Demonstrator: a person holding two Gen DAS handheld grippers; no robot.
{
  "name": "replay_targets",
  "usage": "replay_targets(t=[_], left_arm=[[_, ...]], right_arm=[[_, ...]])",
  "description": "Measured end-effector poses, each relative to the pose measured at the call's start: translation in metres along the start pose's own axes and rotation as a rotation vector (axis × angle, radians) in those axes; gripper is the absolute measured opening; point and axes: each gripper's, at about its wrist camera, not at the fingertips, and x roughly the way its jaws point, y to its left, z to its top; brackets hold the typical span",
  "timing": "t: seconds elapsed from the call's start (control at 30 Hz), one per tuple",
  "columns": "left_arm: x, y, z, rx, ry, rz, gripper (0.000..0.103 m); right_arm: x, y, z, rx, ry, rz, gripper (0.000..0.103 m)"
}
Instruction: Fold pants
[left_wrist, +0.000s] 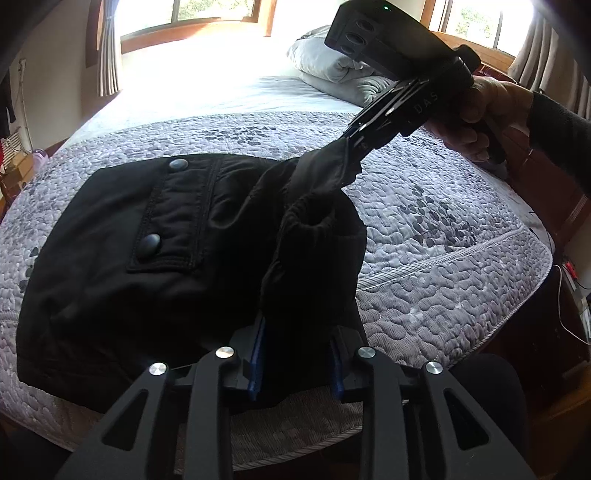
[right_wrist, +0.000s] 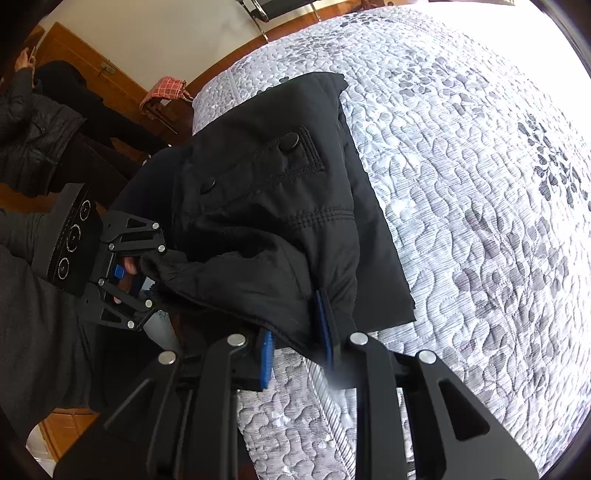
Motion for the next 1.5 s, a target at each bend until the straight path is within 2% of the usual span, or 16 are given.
replay_targets(t=[0.1,0.17,0.27,0.4,0.5,0.67,0.77,0.9,1.17,1.33,1.4,1.5], left_arm=[[-0.004,0.003,0.000,-0.012,0.006,-0.024,0.034],[-0.010,0.006,-0.001,-0.020,0.008,-0.045,0.039],[-0.022,0.009,-0.004,-0.031,0.007,-0.091,0.055],[-0.046,0.011,-0.004,-0.065,-0.055,-0.156,0.064],[-0.051,0.013,0.001,-0.109,-0.091,-0.218,0.072],[-0.030,-0.002,0.004,-0.094,-0.062,-0.260,0.072],[-0.011,-0.006,0.001,-0.096,-0.011,-0.257,0.072],[0.011,0.003,-0.006,-0.142,0.062,-0.263,0.072],[0.025,0.007,-0.010,-0.162,0.145,-0.248,0.072],[0.024,0.012,-0.007,-0.187,0.168,-0.262,0.072],[0.021,0.017,-0.006,-0.205,0.171,-0.282,0.073],[0.017,0.026,-0.007,-0.218,0.169,-0.304,0.074]], right_arm=[[-0.012,-0.002,-0.009,0.037,-0.025,-0.029,0.026],[-0.022,-0.004,-0.021,0.075,-0.047,-0.046,0.034],[-0.038,-0.008,-0.041,0.144,-0.107,-0.054,0.035],[-0.052,-0.002,-0.060,0.199,-0.191,-0.034,0.034],[-0.047,0.010,-0.062,0.201,-0.249,-0.005,0.032],[-0.015,0.021,-0.049,0.163,-0.267,0.031,0.030],[0.007,0.009,-0.047,0.184,-0.243,0.028,0.029],[0.029,-0.008,-0.055,0.210,-0.212,0.042,0.019],[0.056,-0.031,-0.067,0.264,-0.220,0.089,0.016],[0.047,-0.026,-0.070,0.296,-0.226,0.090,0.019],[0.033,-0.020,-0.073,0.292,-0.245,0.075,0.028],[0.017,-0.017,-0.071,0.323,-0.303,0.074,0.032]])
